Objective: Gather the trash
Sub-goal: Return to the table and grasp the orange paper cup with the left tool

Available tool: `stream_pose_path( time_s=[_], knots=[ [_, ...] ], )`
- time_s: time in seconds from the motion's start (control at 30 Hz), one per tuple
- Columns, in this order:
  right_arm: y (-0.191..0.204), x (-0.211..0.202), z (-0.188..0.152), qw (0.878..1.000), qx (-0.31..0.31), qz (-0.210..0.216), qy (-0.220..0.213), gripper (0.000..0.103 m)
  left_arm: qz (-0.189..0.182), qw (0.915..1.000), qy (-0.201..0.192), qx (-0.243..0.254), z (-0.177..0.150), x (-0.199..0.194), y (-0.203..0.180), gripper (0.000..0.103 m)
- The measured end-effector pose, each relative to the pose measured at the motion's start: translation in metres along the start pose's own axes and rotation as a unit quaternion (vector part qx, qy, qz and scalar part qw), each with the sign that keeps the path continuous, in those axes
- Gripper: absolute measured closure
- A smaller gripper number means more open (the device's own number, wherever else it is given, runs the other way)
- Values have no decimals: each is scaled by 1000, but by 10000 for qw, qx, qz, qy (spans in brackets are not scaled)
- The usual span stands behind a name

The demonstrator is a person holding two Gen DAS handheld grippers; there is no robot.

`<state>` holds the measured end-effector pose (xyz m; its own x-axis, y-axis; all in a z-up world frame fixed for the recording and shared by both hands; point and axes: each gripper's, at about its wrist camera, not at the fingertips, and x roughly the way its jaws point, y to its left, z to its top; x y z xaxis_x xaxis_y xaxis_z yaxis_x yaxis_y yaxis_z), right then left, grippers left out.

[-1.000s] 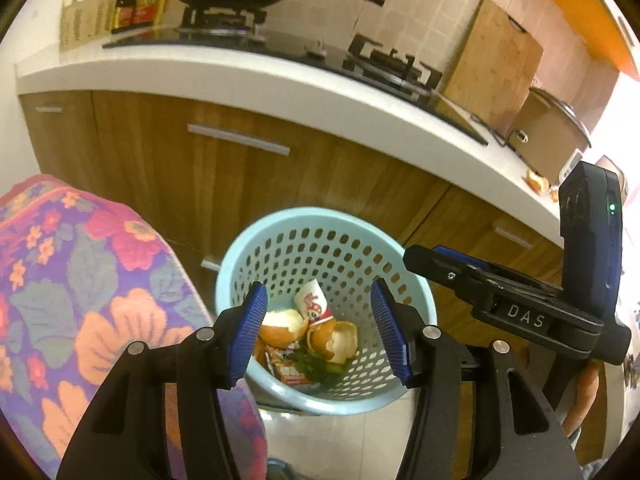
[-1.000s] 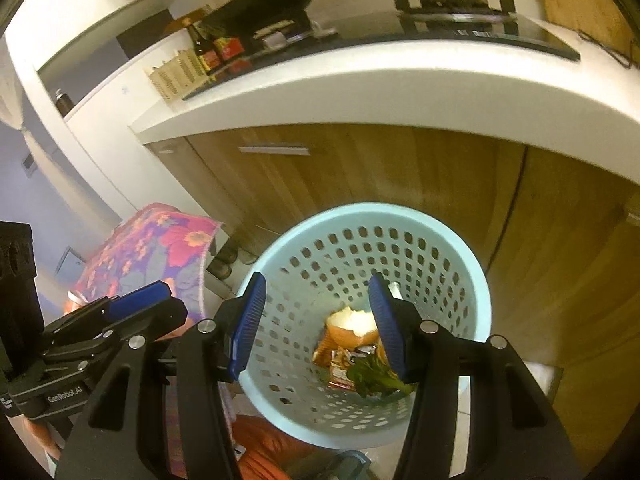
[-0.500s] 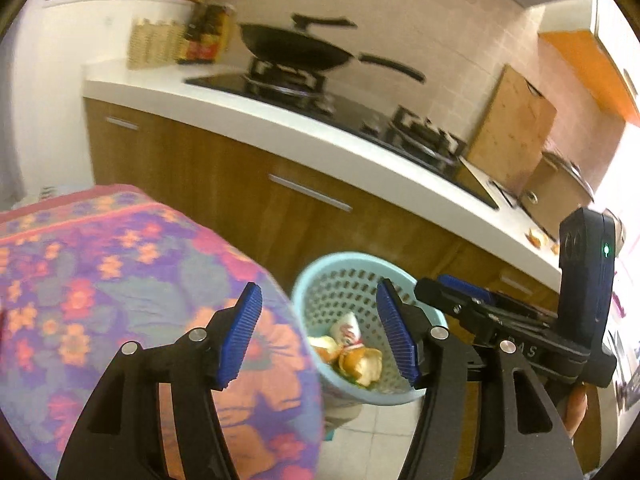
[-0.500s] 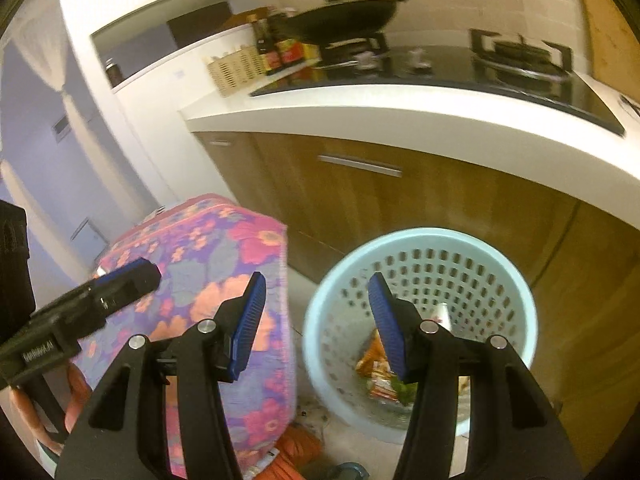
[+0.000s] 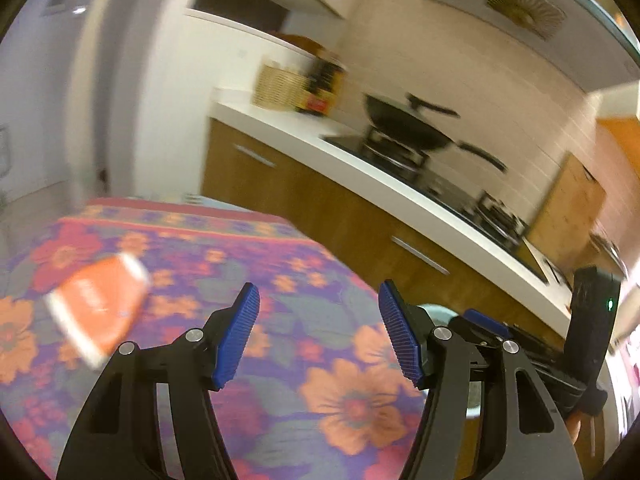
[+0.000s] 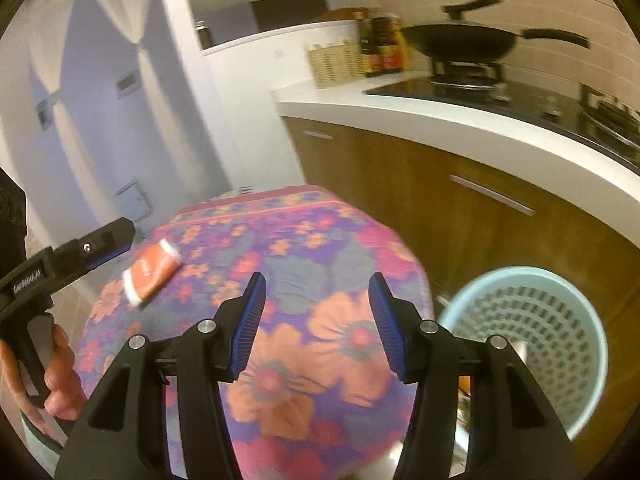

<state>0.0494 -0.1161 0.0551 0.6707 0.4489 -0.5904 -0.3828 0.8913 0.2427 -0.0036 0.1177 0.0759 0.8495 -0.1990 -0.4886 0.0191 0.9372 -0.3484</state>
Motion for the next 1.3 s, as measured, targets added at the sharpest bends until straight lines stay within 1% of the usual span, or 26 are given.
stream_pose_path(
  time_s=[0.07, 0.17, 0.23, 0.33, 0.43, 0.53, 0.63, 0.7, 0.73, 0.8, 0.9, 1.03, 1.23, 1.3],
  knots=[
    [15, 8, 0, 9998, -146, 92, -84, 53, 178, 9996, -145, -192, 2, -14, 24, 43],
    [35, 20, -1, 9990, -315, 177, -268, 53, 398, 9983, -258, -352, 3, -26, 49, 43],
    [44, 29, -2, 9986, -367, 213, -302, 53, 567, 9967, -311, -480, 4, -34, 68, 43],
    [55, 44, -3, 9987, -320, 310, -240, 53, 767, 9938, -378, -711, 2, -44, 94, 43],
    [61, 58, -6, 9988, -308, 316, -210, 53, 969, 9899, -391, -953, -4, -48, 120, 43],
    [68, 78, -10, 9992, -317, 241, -66, 53, 1158, 9868, -324, -1082, -11, -44, 138, 43],
    [70, 94, -16, 9993, -282, 200, 108, 53, 1306, 9833, -162, -1257, -20, -37, 154, 43],
    [71, 99, -18, 9992, -319, 116, 190, 53, 1297, 9806, -80, -1469, -27, -34, 168, 42],
    [71, 98, -17, 9993, -339, 112, 146, 53, 1268, 9801, -57, -1528, -28, -31, 171, 43],
    [72, 100, -18, 9991, -366, 93, 165, 53, 1152, 9789, 26, -1685, -31, -25, 178, 43],
    [73, 103, -18, 9990, -388, 34, 208, 53, 1056, 9774, 228, -1819, -32, -12, 186, 44],
    [75, 103, -19, 9989, -434, 22, 197, 53, 991, 9744, 383, -1984, -36, 3, 194, 45],
    [78, 105, -19, 9982, -546, 15, 253, 53, 621, 9729, 331, -2201, -38, 16, 201, 56],
    [79, 106, -19, 9980, -567, 18, 267, 53, 522, 9735, 327, -2204, -39, 20, 201, 63]
  ],
)
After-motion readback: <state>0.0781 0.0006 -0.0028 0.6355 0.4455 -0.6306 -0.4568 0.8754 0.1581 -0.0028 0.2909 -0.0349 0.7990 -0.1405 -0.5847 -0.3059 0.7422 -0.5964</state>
